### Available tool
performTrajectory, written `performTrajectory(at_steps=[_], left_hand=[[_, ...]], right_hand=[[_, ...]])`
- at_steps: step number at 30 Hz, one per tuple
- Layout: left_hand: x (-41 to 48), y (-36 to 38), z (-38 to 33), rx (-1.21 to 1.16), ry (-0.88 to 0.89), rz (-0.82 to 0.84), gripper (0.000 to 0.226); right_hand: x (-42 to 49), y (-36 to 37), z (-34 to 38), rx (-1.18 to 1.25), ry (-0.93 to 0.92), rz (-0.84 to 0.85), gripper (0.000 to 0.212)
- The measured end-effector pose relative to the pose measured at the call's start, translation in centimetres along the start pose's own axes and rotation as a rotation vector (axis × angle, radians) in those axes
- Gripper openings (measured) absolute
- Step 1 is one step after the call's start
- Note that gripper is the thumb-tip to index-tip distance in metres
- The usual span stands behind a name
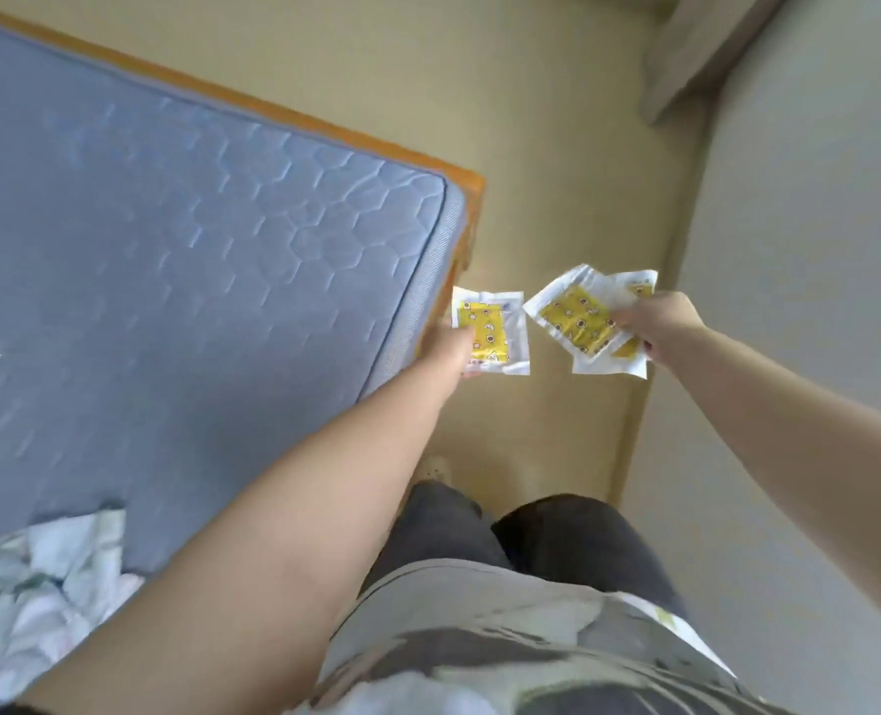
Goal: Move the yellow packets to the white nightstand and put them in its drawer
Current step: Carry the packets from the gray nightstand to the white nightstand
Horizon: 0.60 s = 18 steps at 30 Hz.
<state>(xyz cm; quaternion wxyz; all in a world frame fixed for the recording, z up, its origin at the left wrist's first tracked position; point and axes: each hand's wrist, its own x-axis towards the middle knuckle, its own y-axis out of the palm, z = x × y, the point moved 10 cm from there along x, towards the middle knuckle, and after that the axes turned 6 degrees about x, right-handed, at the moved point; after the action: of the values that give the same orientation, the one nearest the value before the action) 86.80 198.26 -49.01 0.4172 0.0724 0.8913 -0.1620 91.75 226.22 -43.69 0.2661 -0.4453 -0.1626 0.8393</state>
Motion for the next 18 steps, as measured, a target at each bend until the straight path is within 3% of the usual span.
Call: performTrajectory(at_steps=[4,8,10,14,18], left_hand=[[4.0,10.3,-11.1,0.046,0.001,0.145,0.018],[9.5,17.7,-20.1,0.063,-0.01,0.148,0.012],[12.0,20.3,-24.4,0.044,-0.029,0.119,0.01],[15.6,22.4,-31.8,-0.031,-0.079,0.072,0.01],[19.3,19.7,-37.9,-0.065,-0.094,-0.018,0.016]], right_hand=[[7.7,-7.3,3.5,0.169,0.092,-0.026,0.009],[17.7,-11.3,9.1,0.266,0.128,-0.007,0.01],[22.3,-12.6,12.5,0.267,0.149,0.002,0.021],[28.6,-13.2,21.0,0.223,0.14,0.075,0.027],[32.4,-10.9,30.2,0.138,0.076,0.17,0.027]])
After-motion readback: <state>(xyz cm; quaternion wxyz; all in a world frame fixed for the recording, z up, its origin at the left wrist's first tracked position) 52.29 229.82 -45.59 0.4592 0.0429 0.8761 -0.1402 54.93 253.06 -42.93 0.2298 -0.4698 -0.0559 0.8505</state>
